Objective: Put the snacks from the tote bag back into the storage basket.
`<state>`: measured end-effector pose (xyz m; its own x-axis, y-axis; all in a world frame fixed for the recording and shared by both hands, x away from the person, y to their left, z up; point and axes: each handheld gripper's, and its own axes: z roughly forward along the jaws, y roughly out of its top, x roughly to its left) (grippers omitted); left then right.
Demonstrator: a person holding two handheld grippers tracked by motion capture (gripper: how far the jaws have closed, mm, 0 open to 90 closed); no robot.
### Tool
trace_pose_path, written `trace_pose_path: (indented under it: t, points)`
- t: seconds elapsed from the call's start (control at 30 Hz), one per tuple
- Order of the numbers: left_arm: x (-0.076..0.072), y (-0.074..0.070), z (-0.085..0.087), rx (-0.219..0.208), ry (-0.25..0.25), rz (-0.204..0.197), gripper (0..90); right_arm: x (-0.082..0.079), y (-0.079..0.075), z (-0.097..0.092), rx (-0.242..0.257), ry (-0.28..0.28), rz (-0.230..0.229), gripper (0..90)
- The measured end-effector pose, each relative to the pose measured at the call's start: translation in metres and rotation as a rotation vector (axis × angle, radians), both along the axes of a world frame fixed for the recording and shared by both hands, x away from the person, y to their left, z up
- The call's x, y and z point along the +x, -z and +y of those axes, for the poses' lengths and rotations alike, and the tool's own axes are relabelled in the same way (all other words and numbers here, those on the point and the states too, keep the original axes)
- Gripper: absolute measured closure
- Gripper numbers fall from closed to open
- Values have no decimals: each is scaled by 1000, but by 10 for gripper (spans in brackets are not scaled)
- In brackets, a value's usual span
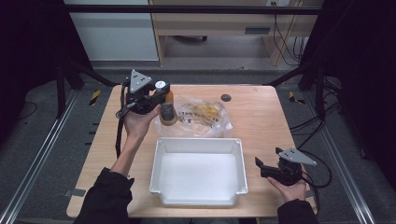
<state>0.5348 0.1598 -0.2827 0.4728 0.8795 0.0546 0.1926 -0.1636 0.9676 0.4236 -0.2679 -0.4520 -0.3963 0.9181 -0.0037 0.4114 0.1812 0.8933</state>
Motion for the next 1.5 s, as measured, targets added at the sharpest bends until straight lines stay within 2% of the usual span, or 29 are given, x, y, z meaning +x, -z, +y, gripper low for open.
trace_pose_path:
  t: [0.3, 0.6, 1.03, 1.17, 1.3, 1.43, 1.47, 1.5]
  points:
    - [-19, -8, -2, -4, 42, -5, 589, 0, 0, 0, -1, 2, -1, 123]
    - [-36, -6, -4, 7, 77, -10, 588, -1, 0, -1, -2, 2, -2, 123]
    - [-61, 2, -3, 12, 114, -15, 589, -1, -1, -1, -6, 5, -5, 123]
    - [-70, 7, -2, 16, 134, -30, 589, -1, -1, -1, -4, 7, -5, 122]
    - [-77, 15, -1, 11, 150, -17, 589, -1, -1, -1, -4, 8, -6, 121]
    - [-82, 23, -1, 24, 151, -12, 589, -1, -1, -1, -4, 8, -6, 122]
    - [-83, 25, -1, 22, 155, 3, 589, -1, -1, -1, -3, 8, -7, 122]
    - [-84, 27, -1, 26, 154, -5, 589, -1, -1, -1, -5, 8, -7, 122]
